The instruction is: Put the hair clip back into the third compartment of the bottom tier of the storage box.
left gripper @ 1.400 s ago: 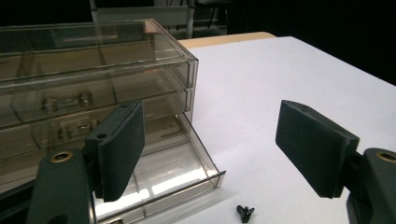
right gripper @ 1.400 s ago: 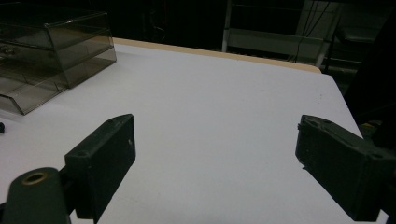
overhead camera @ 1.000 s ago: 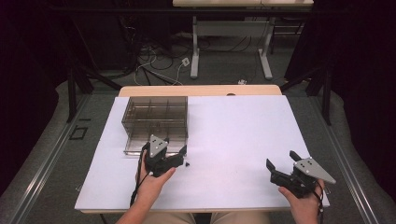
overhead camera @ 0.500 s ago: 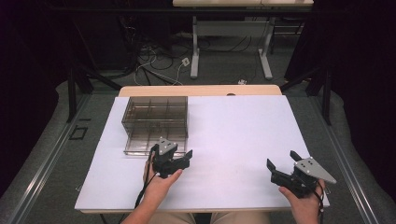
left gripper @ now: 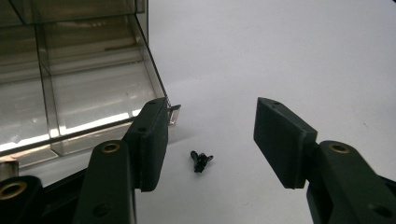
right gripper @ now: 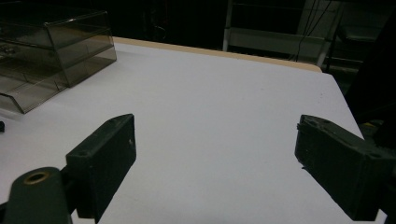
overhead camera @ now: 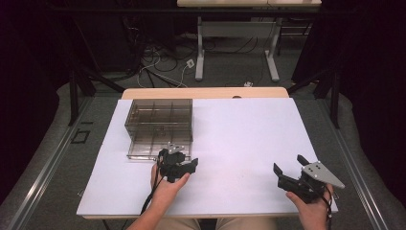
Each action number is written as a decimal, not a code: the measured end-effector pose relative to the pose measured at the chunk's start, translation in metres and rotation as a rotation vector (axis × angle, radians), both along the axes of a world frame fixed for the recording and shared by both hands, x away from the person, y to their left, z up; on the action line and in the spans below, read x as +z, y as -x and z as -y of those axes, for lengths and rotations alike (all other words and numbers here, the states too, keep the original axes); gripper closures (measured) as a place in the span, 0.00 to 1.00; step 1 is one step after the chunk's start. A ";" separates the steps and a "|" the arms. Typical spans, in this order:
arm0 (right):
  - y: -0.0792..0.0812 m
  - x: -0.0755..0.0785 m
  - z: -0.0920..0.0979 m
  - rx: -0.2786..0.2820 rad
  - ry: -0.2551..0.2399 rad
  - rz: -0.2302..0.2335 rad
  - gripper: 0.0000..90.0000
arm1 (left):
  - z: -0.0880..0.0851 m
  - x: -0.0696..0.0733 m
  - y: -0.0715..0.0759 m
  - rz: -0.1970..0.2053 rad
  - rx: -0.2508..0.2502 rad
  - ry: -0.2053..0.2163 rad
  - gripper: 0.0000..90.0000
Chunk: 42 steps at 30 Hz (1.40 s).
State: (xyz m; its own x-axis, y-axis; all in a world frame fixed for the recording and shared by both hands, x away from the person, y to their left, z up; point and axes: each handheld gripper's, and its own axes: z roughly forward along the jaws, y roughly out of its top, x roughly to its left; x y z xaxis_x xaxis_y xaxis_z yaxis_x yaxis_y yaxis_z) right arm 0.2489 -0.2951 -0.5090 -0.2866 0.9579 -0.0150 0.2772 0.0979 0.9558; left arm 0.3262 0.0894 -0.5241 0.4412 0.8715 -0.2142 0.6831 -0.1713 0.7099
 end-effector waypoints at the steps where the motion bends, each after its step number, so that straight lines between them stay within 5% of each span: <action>1: 0.000 0.000 0.000 0.001 0.003 0.001 0.14 | 0.001 -0.001 0.000 -0.008 0.005 0.004 0.52; 17: 0.000 0.000 0.001 0.006 0.010 -0.006 0.15 | 0.001 -0.016 -0.008 -0.088 0.043 -0.025 0.66; 19: -0.003 -0.003 -0.001 -0.002 -0.006 0.028 0.15 | 0.002 -0.017 -0.008 -0.091 0.042 -0.032 0.67; 21: 0.000 0.000 0.001 0.011 0.014 -0.013 0.15 | 0.003 -0.019 -0.009 -0.096 0.040 -0.036 0.68; 42: -0.001 -0.001 0.000 0.020 0.008 -0.013 0.16 | 0.005 -0.025 -0.010 -0.117 0.029 -0.053 0.76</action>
State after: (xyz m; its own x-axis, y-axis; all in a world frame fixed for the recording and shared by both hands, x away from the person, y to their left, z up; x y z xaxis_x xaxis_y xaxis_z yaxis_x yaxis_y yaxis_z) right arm 0.2501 -0.2955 -0.5105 -0.3062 0.9518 -0.0187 0.2875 0.1112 0.9513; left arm 0.3360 0.0848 -0.5490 0.3906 0.8948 -0.2163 0.7659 -0.1855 0.6157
